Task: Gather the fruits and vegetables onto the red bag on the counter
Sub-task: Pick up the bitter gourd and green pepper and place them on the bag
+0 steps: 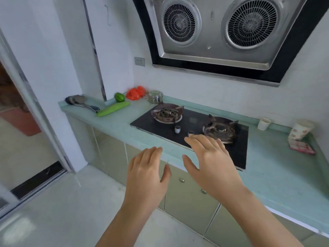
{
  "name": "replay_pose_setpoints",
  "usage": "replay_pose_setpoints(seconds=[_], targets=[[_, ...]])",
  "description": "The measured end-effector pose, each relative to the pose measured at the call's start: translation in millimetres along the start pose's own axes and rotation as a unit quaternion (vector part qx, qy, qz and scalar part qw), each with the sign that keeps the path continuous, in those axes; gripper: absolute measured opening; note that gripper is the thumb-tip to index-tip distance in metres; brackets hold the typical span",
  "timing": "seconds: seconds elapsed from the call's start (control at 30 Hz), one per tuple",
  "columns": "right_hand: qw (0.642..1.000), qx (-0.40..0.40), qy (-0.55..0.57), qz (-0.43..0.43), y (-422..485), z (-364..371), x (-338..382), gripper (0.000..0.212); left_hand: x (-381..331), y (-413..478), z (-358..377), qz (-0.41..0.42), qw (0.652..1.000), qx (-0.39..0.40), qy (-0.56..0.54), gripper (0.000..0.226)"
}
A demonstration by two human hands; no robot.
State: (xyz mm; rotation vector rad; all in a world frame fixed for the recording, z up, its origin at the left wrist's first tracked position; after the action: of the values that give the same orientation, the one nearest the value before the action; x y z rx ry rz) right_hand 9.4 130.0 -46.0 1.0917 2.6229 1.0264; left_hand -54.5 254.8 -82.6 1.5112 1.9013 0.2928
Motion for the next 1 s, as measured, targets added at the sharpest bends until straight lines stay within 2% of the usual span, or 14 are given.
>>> replay_pose_setpoints(seconds=[0.13, 0.27, 0.47, 0.73, 1.0], targets=[[1.000, -0.005, 0.012, -0.028, 33, 51, 65, 0.034, 82, 2, -17, -0.020, 1.000, 0.011, 0.020, 0.039], [0.998, 0.011, 0.046, -0.050, 61, 107, 130, 0.034, 163, 3, -36, -0.046, 0.998, 0.018, 0.044, 0.044], [0.994, 0.042, 0.078, -0.070, 89, 167, 191, 0.034, 247, 6, -55, -0.088, 0.994, 0.012, 0.068, 0.044], [0.988, 0.090, 0.089, -0.085, 131, 254, 208, 0.039, 314, 37, -35, -0.119, 0.989, 0.013, 0.083, 0.043], [0.984, 0.106, 0.127, -0.061, 221, 343, 179, 0.038, 374, 135, 15, -0.115, 0.985, 0.032, 0.121, 0.044]])
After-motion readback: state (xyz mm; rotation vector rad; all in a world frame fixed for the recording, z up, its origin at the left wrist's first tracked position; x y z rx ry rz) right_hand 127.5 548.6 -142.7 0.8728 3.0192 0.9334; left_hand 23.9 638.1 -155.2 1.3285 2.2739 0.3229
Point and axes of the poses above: each hand's wrist, its own y-axis towards the middle knuckle, its own z-axis out of the palm, x = y × z, the point moved 5 cm from there along y, towards the middle knuckle
